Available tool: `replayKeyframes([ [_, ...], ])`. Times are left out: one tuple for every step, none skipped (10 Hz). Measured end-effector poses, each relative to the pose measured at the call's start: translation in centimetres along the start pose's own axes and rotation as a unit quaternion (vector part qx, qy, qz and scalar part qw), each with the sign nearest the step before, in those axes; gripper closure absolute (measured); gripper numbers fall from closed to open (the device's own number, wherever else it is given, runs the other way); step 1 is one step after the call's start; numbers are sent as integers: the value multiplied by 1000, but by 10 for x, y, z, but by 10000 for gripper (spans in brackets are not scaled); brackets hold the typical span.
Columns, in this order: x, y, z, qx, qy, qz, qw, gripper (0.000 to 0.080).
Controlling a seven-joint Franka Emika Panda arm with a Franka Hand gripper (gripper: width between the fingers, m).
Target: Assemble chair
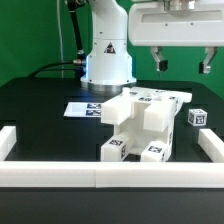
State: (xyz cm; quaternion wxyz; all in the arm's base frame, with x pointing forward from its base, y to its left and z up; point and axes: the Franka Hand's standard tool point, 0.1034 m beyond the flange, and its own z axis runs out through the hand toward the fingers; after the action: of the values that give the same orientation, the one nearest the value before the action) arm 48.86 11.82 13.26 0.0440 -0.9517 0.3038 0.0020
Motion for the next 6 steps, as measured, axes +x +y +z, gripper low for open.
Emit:
replayKeyframes([
  [-12,0,4,-2,-2,-9,1000,150],
  [-24,-2,12,-1,4,-25,1000,150],
  [-35,0,19,2,12,-45,999,150],
  [-40,3,23,6,15,-39,999,150],
  [-39,2,23,6,14,-39,999,150],
  [-39,2,23,5,14,-40,999,150],
])
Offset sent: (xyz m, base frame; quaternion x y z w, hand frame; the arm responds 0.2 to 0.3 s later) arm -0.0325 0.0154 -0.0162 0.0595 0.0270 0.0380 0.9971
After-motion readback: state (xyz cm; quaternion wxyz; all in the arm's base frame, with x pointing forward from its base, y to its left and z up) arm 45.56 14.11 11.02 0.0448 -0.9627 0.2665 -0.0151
